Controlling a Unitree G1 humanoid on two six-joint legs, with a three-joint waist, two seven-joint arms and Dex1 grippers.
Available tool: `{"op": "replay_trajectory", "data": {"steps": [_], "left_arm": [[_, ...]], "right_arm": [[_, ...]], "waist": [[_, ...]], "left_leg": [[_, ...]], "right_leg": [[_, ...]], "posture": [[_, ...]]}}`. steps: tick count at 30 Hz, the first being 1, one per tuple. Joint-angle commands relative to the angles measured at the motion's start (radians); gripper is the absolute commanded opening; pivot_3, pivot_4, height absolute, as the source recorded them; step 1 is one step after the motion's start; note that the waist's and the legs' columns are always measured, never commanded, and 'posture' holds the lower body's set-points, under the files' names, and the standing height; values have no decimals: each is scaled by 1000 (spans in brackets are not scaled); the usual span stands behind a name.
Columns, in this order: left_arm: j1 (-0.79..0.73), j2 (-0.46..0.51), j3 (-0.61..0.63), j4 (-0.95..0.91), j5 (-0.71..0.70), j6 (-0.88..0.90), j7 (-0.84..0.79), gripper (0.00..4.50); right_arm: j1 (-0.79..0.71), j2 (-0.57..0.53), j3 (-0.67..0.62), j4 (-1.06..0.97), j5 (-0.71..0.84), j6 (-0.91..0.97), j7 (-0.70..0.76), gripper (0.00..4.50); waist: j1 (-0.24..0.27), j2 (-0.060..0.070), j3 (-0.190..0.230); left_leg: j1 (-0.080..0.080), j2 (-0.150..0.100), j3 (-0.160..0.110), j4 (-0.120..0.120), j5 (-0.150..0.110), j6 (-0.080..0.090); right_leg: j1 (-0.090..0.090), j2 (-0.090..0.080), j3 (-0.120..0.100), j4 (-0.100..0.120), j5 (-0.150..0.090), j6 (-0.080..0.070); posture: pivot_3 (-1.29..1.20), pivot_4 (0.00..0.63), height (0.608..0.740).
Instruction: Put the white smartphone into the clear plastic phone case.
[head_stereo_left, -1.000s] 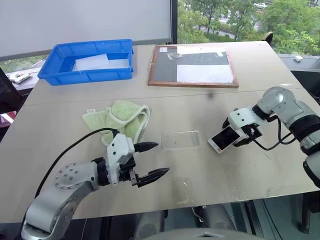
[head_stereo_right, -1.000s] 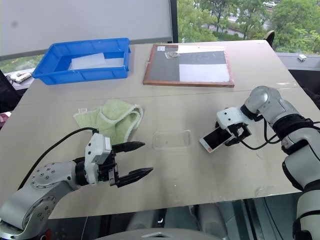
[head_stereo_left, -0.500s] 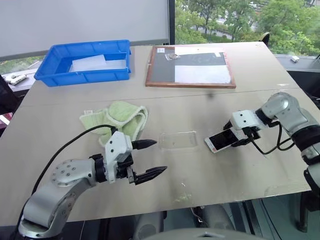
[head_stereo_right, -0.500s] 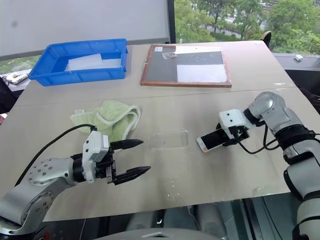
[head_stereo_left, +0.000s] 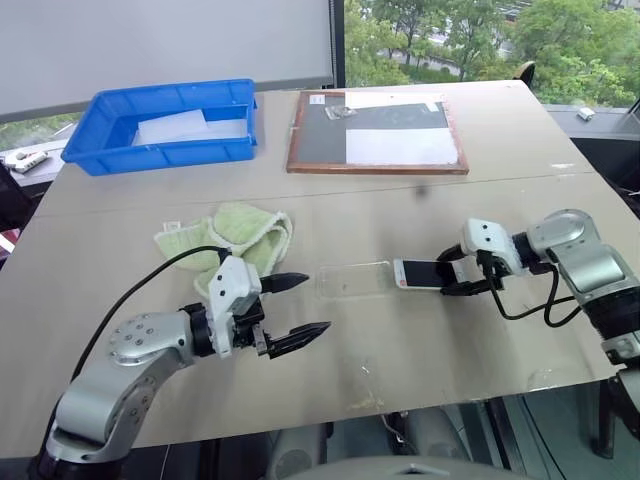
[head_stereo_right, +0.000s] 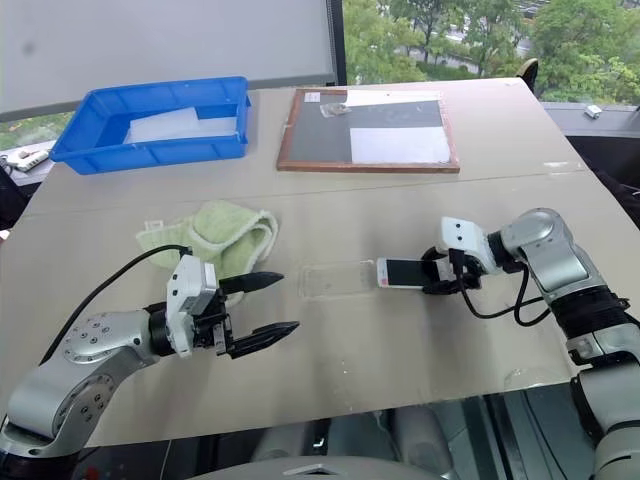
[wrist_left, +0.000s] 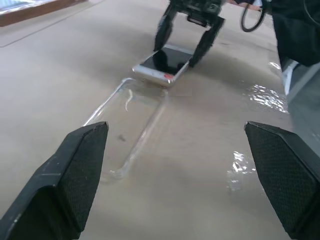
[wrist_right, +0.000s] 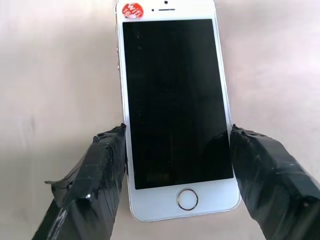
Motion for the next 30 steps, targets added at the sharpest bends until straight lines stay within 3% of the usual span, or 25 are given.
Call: {"op": "replay_trajectory", "data": {"steps": [1, 5, 9, 12, 17, 30], "left_arm": [[-10, -7, -4, 11, 18, -44, -6, 4500], [-33, -5, -11, 48, 16, -53, -29, 4500], [-51, 5, -7, 90, 20, -63, -62, 4500], [-56, 19, -4, 130, 32, -84, -98, 4500], [-68, 38, 0, 170, 37, -98, -131, 4500], [-92, 49, -2, 253, 78, -140, -168, 4500]], "right_arm": [[1, -3, -96, -200, 58, 160, -104, 2769], [-26, 0, -92, -340, 86, 304, -148, 2769], [-49, 5, -26, -412, 59, 306, -157, 2769], [-109, 19, 125, -396, -71, 249, -166, 2769], [-181, 61, 235, -368, -160, 249, -174, 2769], [-221, 93, 376, -398, -335, 315, -162, 2769]], "waist": [[1, 2, 1], [3, 2, 1], [2, 2, 1], [-3, 2, 1], [-2, 2, 2], [-1, 2, 2]], "left_leg": [[-1, 0, 0, 0, 0, 0], [-2, 0, 0, 0, 0, 0], [-2, -1, 0, 0, 0, 0], [-2, 0, 1, 0, 0, 0], [-3, 0, 1, -1, 0, 0], [-4, -1, 1, -1, 0, 0]], "right_leg": [[-1, 0, 0, 0, 0, 0], [-2, 0, 0, 0, 0, 0], [-2, 0, 0, 0, -2, 3], [-3, 0, 0, 0, -2, 3], [-4, 0, 0, 0, -2, 3], [-4, -1, 0, -1, 0, 1]], "posture": [[0, 150, 740], [0, 150, 740], [0, 150, 740], [0, 150, 740], [0, 150, 740], [0, 150, 740]]}}
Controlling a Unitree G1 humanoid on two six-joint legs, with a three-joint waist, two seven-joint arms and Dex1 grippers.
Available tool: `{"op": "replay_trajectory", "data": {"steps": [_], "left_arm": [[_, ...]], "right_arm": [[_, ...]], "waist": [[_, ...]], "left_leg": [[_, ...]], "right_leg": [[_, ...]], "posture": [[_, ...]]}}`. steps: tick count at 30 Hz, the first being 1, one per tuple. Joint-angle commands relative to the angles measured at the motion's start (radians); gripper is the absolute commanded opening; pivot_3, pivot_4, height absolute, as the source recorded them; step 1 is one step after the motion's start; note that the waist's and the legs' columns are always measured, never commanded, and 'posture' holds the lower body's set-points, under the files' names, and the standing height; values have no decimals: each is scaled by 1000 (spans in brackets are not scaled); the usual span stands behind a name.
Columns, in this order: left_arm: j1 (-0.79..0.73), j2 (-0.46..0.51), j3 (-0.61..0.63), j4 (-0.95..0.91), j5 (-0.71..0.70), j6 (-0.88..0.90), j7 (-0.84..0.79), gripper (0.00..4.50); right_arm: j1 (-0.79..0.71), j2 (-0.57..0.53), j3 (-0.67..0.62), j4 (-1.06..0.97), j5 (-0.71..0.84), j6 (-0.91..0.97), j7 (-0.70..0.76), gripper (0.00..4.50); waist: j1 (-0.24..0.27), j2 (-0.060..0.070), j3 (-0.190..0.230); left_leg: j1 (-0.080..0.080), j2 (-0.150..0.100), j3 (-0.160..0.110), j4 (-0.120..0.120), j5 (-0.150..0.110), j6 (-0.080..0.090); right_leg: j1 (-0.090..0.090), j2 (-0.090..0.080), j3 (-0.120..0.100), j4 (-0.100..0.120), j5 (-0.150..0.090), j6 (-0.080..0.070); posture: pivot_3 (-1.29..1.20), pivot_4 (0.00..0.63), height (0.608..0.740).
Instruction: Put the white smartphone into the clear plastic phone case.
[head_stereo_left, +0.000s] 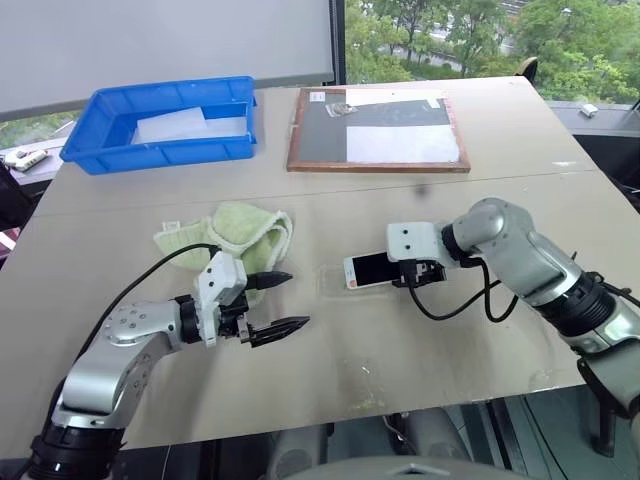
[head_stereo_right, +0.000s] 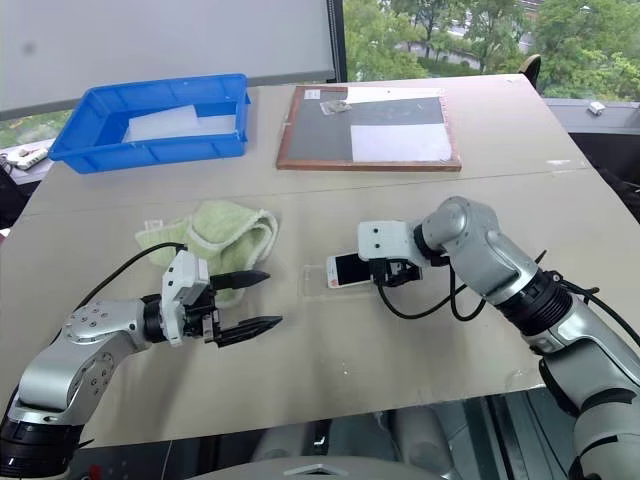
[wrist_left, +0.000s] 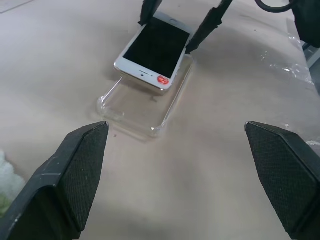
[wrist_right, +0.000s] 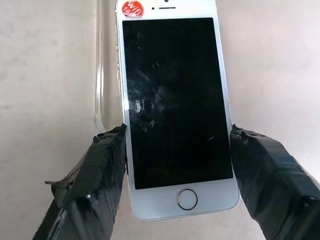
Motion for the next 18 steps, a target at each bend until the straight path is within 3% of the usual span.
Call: {"op": "replay_trajectory", "data": {"steps": [1, 18], "left_arm": [[-12, 12, 18, -9, 3, -23, -11, 4500], [-25, -1, -9, 16, 24, -35, -22, 4500]], "right_arm": [[-22, 4, 18, -48, -43, 42, 8, 2769], [-51, 69, 30, -187, -39, 337, 28, 2769]], "waist": [[0, 0, 0], [-3, 0, 0]], "left_leg": [[0, 0, 0, 0, 0, 0], [0, 0, 0, 0, 0, 0]], "right_leg": [[0, 0, 0, 0, 0, 0], [0, 0, 0, 0, 0, 0]], "posture": [[0, 150, 740], [0, 150, 740]]}}
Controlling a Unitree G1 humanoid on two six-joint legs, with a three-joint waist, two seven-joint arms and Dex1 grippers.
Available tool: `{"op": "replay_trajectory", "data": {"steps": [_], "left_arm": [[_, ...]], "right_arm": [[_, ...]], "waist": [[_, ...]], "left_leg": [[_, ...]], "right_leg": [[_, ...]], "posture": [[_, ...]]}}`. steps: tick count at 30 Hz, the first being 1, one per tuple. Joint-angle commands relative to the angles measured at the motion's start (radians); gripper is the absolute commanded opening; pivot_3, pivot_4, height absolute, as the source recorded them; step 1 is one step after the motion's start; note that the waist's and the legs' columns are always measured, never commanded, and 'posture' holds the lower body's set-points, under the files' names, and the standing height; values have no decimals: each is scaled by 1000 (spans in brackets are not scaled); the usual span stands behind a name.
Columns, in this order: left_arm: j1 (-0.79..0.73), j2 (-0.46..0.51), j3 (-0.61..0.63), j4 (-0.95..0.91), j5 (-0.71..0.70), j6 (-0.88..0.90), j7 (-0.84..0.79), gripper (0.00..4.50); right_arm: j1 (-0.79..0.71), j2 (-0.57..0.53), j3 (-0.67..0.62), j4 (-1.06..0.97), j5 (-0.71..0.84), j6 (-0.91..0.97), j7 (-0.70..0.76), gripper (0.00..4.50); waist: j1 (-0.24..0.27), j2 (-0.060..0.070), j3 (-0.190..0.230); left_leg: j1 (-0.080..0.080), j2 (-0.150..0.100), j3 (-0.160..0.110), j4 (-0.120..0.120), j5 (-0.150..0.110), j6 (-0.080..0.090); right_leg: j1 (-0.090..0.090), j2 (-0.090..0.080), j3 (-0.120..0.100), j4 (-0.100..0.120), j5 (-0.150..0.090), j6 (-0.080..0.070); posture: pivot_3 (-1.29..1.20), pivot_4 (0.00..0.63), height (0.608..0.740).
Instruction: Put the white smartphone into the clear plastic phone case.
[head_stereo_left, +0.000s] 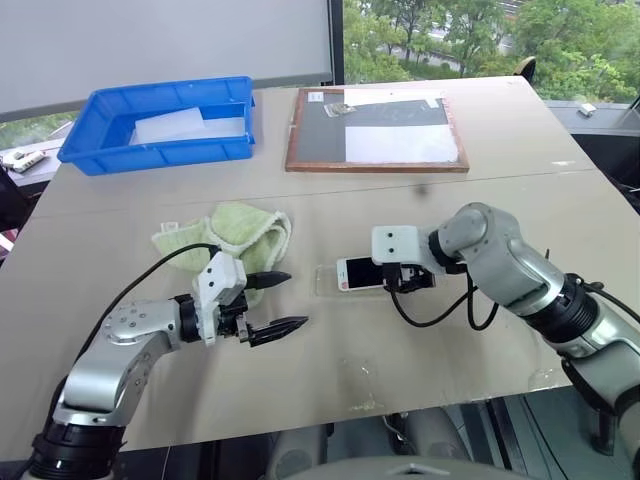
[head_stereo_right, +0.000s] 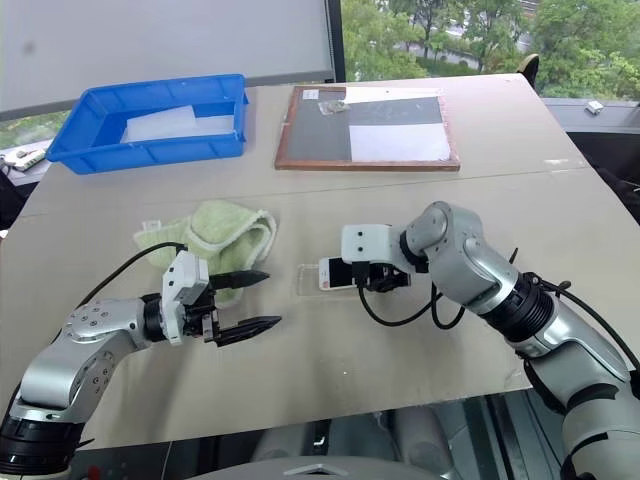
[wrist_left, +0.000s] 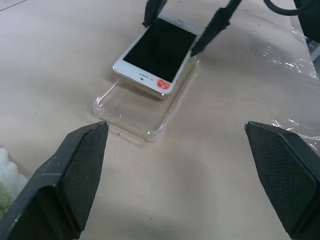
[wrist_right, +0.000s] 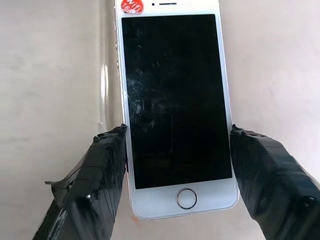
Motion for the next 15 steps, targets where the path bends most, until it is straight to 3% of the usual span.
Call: {"op": "replay_trajectory", "data": {"steps": [1, 15], "left_arm": [[-23, 0, -3, 7, 3, -19, -12, 4500], [-44, -14, -25, 36, 14, -34, -22, 4500]], "right_arm": [[-42, -4, -9, -67, 25, 57, 11, 2769], [-56, -14, 42, -58, 100, 139, -32, 2769]], "waist": [[0, 0, 0], [-1, 0, 0]], "left_leg": [[0, 0, 0, 0, 0, 0], [0, 0, -1, -1, 0, 0]], "right_leg": [[0, 0, 0, 0, 0, 0], [0, 0, -1, 0, 0, 0]], "posture": [[0, 150, 740], [0, 150, 740]]}}
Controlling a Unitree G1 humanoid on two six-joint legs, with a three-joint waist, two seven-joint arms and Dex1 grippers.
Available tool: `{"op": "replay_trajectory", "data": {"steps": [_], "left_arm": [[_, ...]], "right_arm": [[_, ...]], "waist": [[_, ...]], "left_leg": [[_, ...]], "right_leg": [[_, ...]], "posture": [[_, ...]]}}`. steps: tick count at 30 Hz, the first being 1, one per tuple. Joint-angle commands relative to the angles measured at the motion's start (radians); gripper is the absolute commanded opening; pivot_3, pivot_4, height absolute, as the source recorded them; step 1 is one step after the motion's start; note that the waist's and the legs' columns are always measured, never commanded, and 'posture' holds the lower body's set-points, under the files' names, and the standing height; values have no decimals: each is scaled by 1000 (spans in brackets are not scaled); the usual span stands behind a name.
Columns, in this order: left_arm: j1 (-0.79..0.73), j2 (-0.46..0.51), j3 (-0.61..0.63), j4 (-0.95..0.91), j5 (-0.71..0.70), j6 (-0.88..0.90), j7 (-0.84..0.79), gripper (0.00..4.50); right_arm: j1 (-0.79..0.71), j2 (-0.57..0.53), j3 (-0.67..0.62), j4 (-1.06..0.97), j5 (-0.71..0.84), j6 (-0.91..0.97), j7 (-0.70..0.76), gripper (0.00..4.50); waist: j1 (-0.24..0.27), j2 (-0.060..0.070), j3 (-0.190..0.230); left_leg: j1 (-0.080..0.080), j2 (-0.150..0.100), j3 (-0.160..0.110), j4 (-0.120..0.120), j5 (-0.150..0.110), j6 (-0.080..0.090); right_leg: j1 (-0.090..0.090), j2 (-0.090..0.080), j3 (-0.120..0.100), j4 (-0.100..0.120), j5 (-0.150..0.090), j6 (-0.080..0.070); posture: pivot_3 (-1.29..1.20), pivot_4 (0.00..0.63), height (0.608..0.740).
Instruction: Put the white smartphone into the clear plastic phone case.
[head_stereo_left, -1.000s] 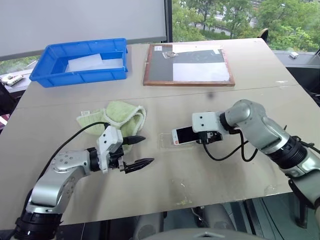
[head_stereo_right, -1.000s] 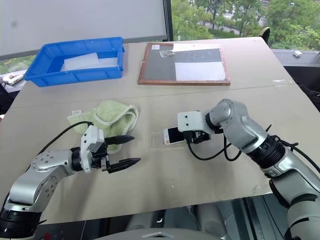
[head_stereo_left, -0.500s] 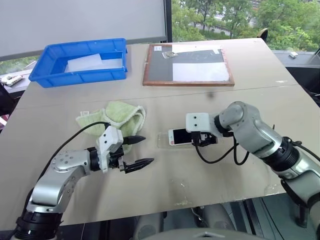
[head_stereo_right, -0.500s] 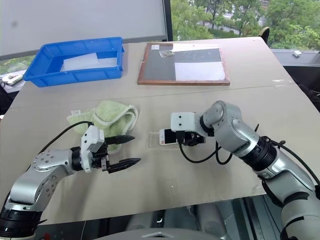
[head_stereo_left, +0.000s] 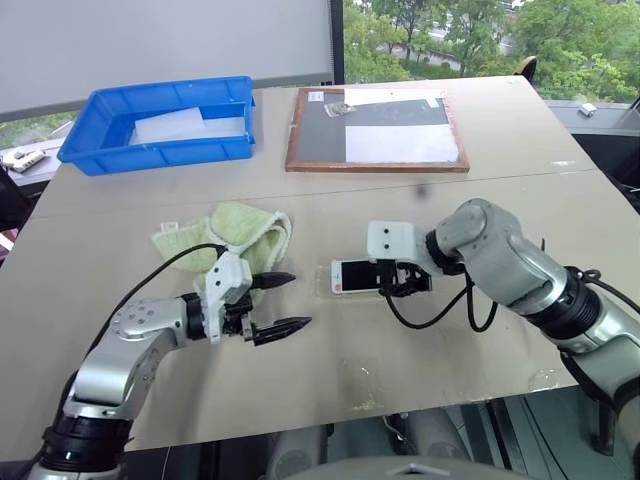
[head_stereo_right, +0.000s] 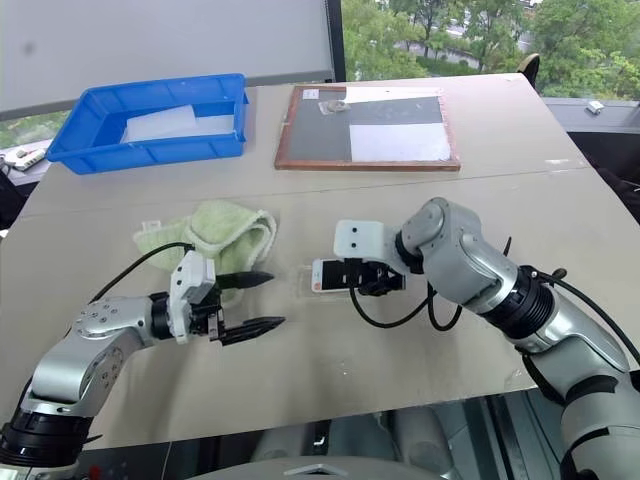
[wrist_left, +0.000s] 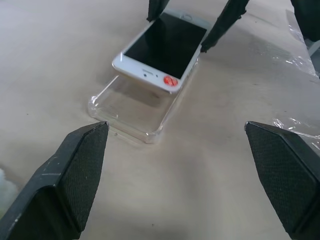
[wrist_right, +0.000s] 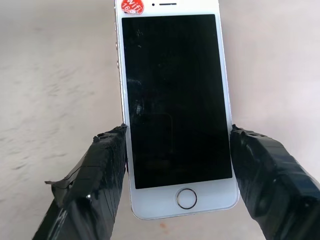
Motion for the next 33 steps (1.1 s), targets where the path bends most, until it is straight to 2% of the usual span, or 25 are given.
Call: {"op": "replay_trajectory", "data": {"steps": [1, 6, 9, 10, 19, 24, 28, 33], "left_arm": [[-9, -2, 9, -3, 2, -25, -4, 4500], [-9, -5, 9, 1, 5, -30, -5, 4500], [-11, -7, 8, 3, 6, -32, -5, 4500], [-11, -8, 8, 3, 6, -33, -5, 4500], [-6, -9, 14, 9, 10, -42, -6, 4500], [-1, -8, 18, 5, 8, -44, -3, 4500], [3, -3, 23, 0, 4, -40, -2, 4500], [1, -1, 19, -8, 2, -32, -1, 4500]], "right_arm": [[-4, -17, 14, -7, 0, -21, -23, 2769], [-3, -27, 28, 15, 8, -37, -42, 2769], [-4, -22, 23, 31, 10, -36, -58, 4237], [-5, -16, 15, 37, 12, -28, -67, 4383], [-13, -4, -90, -31, 115, 46, -85, 4383], [24, -14, -138, -80, 187, 53, -90, 2063], [85, 54, -240, -63, 272, 4, -132, 142], [188, 135, -254, 64, 304, -185, -174, 65]], "waist": [[0, 0, 0], [0, 0, 0], [0, 0, 0], [0, 0, 0], [0, 0, 0], [0, 0, 0], [-1, 0, 0], [0, -1, 0]], "left_leg": [[0, 0, 0, 0, 0, 0], [0, 0, 0, 0, 0, 0], [0, 0, 0, 0, 0, 0], [0, 0, 0, 0, 0, 0], [0, 0, 0, -1, 0, 0], [0, 0, 0, -1, 0, 0], [0, 0, 0, -1, 0, 0], [0, 0, 0, -2, 0, 0]], "right_leg": [[0, 0, 0, 0, 0, 0], [0, 0, 0, 0, -1, 1], [0, 0, 0, 0, -1, 2], [0, 0, 0, 0, -1, 2], [0, 0, 0, 0, 0, 0], [0, 0, 0, 0, -1, 1], [0, 0, 0, -1, -1, 1], [0, 0, 0, -1, -1, 3]], "posture": [[0, 150, 740], [0, 150, 740], [0, 150, 740], [0, 150, 740], [0, 150, 740], [0, 150, 740], [0, 150, 740], [0, 150, 740]]}}
